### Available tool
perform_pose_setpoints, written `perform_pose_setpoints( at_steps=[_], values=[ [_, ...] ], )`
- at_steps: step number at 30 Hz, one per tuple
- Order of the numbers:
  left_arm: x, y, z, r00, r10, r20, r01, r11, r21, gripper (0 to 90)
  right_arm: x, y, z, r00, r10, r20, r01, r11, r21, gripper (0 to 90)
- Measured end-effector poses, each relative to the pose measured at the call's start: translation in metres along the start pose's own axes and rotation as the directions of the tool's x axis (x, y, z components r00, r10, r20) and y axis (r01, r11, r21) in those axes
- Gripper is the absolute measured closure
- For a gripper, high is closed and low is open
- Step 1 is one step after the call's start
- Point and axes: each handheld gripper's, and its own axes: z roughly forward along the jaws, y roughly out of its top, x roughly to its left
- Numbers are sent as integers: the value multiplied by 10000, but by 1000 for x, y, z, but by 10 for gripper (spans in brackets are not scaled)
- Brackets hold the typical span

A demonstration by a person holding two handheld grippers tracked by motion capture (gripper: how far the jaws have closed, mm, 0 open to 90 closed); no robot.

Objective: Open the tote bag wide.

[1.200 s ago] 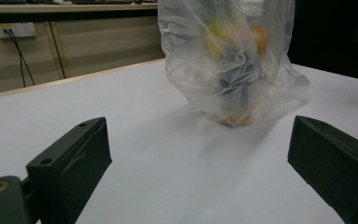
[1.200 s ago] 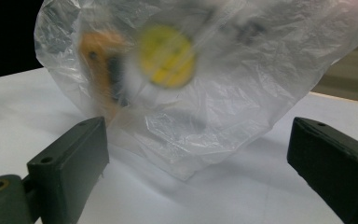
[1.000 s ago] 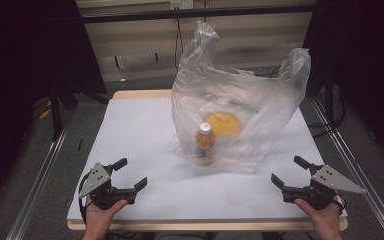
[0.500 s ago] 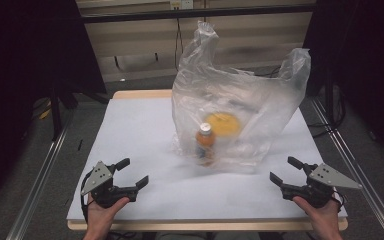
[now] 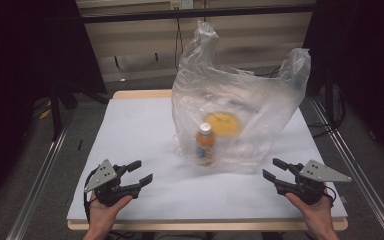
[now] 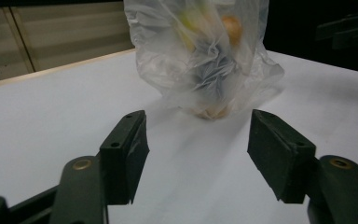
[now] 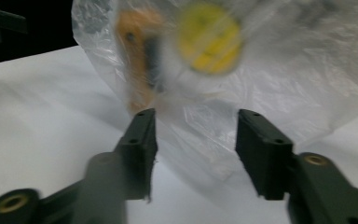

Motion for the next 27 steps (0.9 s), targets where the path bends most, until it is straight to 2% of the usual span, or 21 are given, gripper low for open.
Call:
perform_pose_setpoints(
  at_steps=[1,3,5,6,9,10,12,13,15,17,20,27],
  values=[
    [0,2,1,9999,72,86,-73,10000,57,436,0,2,2,10000,50,-32,-50,10000,-17,563],
    [-1,4,5,9993,-43,366,42,10000,37,523,0,5,6,9995,100,-307,-102,9999,-35,676],
    [-1,7,9,9992,33,387,-38,9999,113,571,-1,8,11,9988,91,-474,-88,9999,72,742],
    [-1,8,11,9981,45,611,-52,9999,106,613,-1,9,13,9983,109,-577,-105,9999,69,777],
    [0,14,17,9977,133,668,-154,9994,306,688,-3,16,20,9966,90,-823,-76,9998,168,839],
    [1,16,19,9966,133,817,-156,9995,274,714,-4,19,22,9955,124,-942,-112,9998,135,856],
    [2,21,24,9966,56,823,-83,9994,322,763,-5,24,26,9944,162,-1040,-147,9998,148,880],
    [3,24,27,9953,29,971,-59,9995,304,775,-6,26,27,9942,166,-1065,-146,9997,198,887],
    [3,30,31,9941,114,1078,-158,9990,406,812,-8,31,30,9921,224,-1231,-201,9996,201,900],
    [4,36,37,9899,74,1413,-120,9994,316,851,-10,37,33,9913,285,-1286,-254,9994,251,900],
    [3,44,42,9866,159,1624,-220,9991,357,898,-12,48,37,9893,331,-1418,-301,9993,231,900],
    [3,65,56,9778,220,2082,-288,9991,296,900,-21,71,45,9859,448,-1610,-386,9984,411,900]
  ],
)
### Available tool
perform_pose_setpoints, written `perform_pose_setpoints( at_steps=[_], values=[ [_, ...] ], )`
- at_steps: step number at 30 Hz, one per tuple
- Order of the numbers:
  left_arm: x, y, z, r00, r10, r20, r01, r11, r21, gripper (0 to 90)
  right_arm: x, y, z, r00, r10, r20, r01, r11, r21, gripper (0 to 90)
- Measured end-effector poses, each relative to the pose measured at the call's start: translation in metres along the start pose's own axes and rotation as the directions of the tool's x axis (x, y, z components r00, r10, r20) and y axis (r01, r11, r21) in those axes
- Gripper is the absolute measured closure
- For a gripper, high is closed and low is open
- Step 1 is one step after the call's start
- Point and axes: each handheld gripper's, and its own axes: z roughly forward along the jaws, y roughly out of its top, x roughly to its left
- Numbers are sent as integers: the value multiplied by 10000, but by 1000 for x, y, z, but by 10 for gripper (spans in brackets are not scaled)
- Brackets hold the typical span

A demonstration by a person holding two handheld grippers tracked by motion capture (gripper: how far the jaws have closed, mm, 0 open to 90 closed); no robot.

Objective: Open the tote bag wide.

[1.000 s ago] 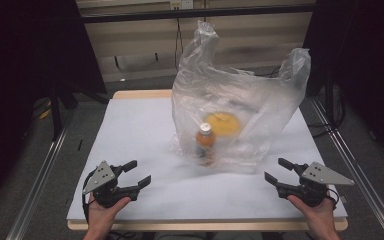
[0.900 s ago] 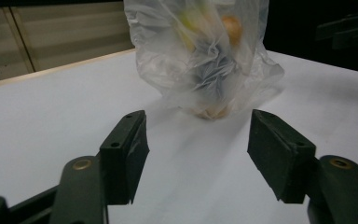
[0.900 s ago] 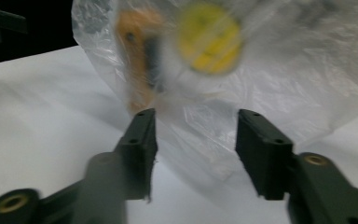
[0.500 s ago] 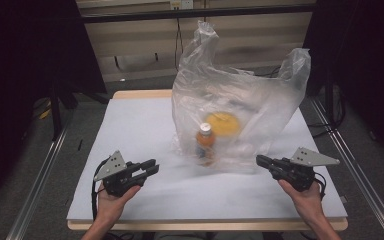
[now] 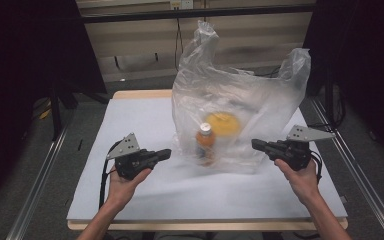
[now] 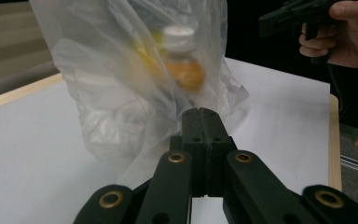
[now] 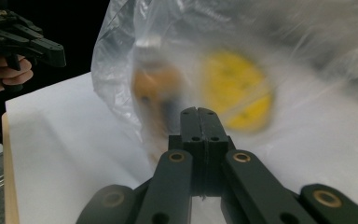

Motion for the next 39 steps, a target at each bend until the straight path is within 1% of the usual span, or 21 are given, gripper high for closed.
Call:
perform_pose_setpoints(
  at_steps=[1,2,4,5,6,7,8,9,10,11,12,14,17,19,24,26,29,35,36,37,39],
  values=[
    [1,4,1,10000,14,-38,-14,10000,39,900,-2,3,0,10000,24,-5,-24,10000,-35,900],
    [2,7,3,10000,30,53,-30,10000,-35,900,-5,7,1,10000,44,-31,-44,9999,-93,900],
    [5,13,7,10000,32,91,-32,10000,-83,900,-9,14,1,10000,97,2,-97,9998,-156,900],
    [7,17,8,9999,111,123,-111,9999,-63,900,-10,18,1,10000,94,31,-93,9998,-184,900],
    [9,20,10,9993,338,155,-337,9994,-60,900,-12,22,2,10000,52,53,-51,9998,-208,900],
    [13,22,11,9989,461,28,-460,9988,-135,900,-13,27,2,9998,68,172,-64,9997,-246,900],
    [18,24,13,9999,139,25,-138,9997,-189,900,-12,33,2,9998,97,162,-91,9993,-371,900],
    [22,27,14,9998,-93,171,96,9999,-133,900,-11,38,3,10000,23,85,-19,9990,-452,900],
    [24,31,17,9997,-129,199,132,9998,-167,900,-9,44,4,9999,-111,90,115,9990,-428,900],
    [24,36,19,9998,-74,202,78,9998,-186,900,-8,50,6,9998,-193,53,195,9989,-429,900],
    [24,42,21,9995,58,315,-54,9999,-143,900,-8,56,8,9997,-228,-43,225,9986,-480,900],
    [22,55,25,9987,290,422,-279,9992,-279,900,-11,66,11,9998,-195,-77,191,9984,-530,900],
    [23,73,30,9977,451,499,-428,9980,-462,900,-15,81,15,9997,-208,-131,201,9984,-520,900],
    [25,84,35,9976,518,460,-494,9974,-528,900,-17,90,17,9997,-253,-77,249,9987,-453,900],
    [32,102,48,9968,656,451,-645,9976,-247,900,-25,112,25,9995,-310,-30,308,9987,-411,900],
    [34,104,55,9964,725,434,-723,9974,-67,900,-27,122,29,9992,-401,47,402,9985,-359,900],
    [35,101,65,9956,833,433,-844,9961,244,900,-29,136,35,9989,-452,103,456,9980,-434,900],
    [39,82,72,9966,732,368,-758,9943,752,900,-37,162,39,9981,-482,393,505,9969,-598,900],
    [39,79,72,9973,660,325,-684,9945,790,900,-39,164,40,9972,-526,538,555,9970,-540,900],
    [40,77,72,9968,717,351,-745,9935,857,900,-43,166,41,9969,-435,651,470,9975,-537,900],
    [42,73,72,9972,686,309,-715,9919,1046,900,-50,167,43,9951,-259,951,307,9983,-487,900]
  ],
)
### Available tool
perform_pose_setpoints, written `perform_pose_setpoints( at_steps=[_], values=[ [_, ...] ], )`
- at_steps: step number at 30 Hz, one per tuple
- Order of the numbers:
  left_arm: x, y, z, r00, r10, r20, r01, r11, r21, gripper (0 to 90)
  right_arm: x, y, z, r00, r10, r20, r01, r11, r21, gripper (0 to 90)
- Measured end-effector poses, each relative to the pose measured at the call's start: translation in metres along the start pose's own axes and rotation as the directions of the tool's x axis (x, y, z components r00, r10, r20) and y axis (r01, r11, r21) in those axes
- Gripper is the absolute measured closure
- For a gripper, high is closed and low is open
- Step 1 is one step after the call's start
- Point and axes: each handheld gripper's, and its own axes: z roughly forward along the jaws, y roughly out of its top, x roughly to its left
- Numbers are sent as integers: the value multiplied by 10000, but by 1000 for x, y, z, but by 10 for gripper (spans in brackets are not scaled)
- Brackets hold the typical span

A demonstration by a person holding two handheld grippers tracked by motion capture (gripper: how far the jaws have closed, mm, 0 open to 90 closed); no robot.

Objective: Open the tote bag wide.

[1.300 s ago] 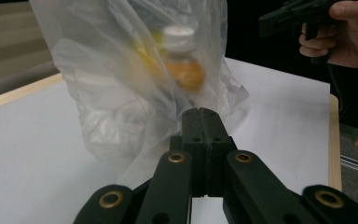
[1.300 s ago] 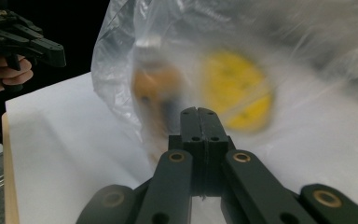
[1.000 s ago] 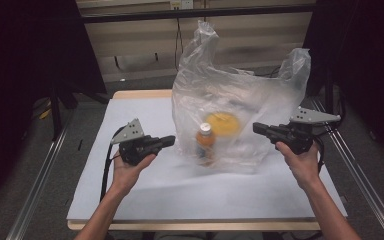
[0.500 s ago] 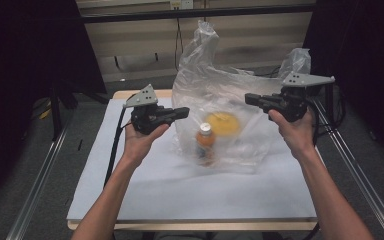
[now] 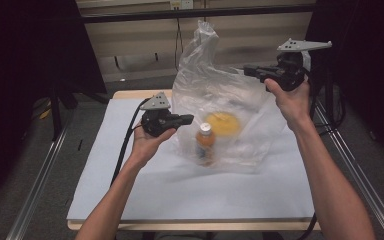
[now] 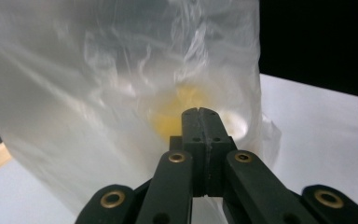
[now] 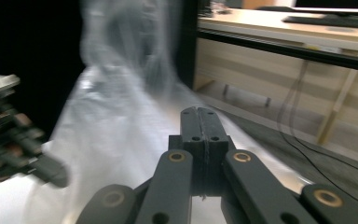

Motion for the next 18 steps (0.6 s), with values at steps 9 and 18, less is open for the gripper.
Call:
perform_pose_setpoints(
  at_steps=[9,18],
  values=[
    [0,7,-4,10000,-10,0,10,9993,-374,900,1,-27,22,9987,374,-359,-339,9951,928,900],
    [-20,35,-11,9990,400,213,-368,9905,-1323,900,41,-50,40,9907,313,-1323,-209,9966,794,900]
  ],
)
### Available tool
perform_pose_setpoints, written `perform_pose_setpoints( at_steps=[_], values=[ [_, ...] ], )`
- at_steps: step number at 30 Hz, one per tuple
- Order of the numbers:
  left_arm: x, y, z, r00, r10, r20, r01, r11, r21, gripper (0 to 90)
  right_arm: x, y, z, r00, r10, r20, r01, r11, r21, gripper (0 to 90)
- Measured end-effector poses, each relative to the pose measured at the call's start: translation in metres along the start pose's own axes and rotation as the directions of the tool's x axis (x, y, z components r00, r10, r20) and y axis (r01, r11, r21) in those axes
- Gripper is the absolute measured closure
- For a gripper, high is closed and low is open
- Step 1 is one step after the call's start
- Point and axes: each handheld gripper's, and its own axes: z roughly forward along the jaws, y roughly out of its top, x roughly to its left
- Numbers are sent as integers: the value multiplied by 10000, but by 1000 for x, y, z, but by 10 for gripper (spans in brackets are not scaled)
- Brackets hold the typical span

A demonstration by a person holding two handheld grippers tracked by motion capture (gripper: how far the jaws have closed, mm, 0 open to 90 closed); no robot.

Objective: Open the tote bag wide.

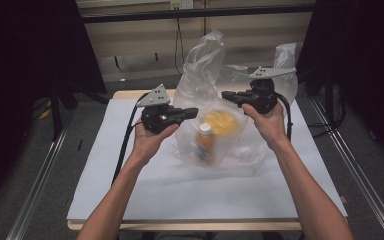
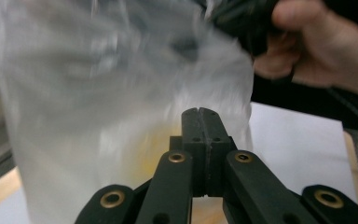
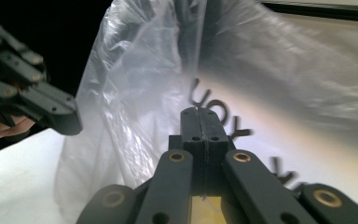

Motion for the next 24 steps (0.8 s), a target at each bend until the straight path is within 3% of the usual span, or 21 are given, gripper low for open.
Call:
perform_pose_setpoints(
  at_steps=[4,9,16,19,22,24],
  values=[
    [-4,8,-1,9998,-7,200,14,9994,-342,900,15,-5,11,9990,-85,-441,84,10000,-33,900],
    [-10,7,-5,9993,-61,381,88,9974,-711,900,33,-12,22,9966,-167,-809,148,9996,-245,900],
    [-13,13,-11,9983,-10,587,81,9927,-1200,900,43,-25,34,9945,155,-1033,-209,9985,-514,900],
    [-14,21,-11,9988,-18,485,85,9903,-1387,900,47,-30,37,9946,148,-1025,-203,9984,-531,900],
    [-9,26,-9,9996,-292,57,298,9882,-1506,900,50,-32,41,9943,71,-1065,-117,9990,-420,900],
    [-1,26,-5,9976,-437,-541,362,9904,-1332,900,53,-34,42,9948,-40,-1019,7,9995,-330,900]
  ],
)
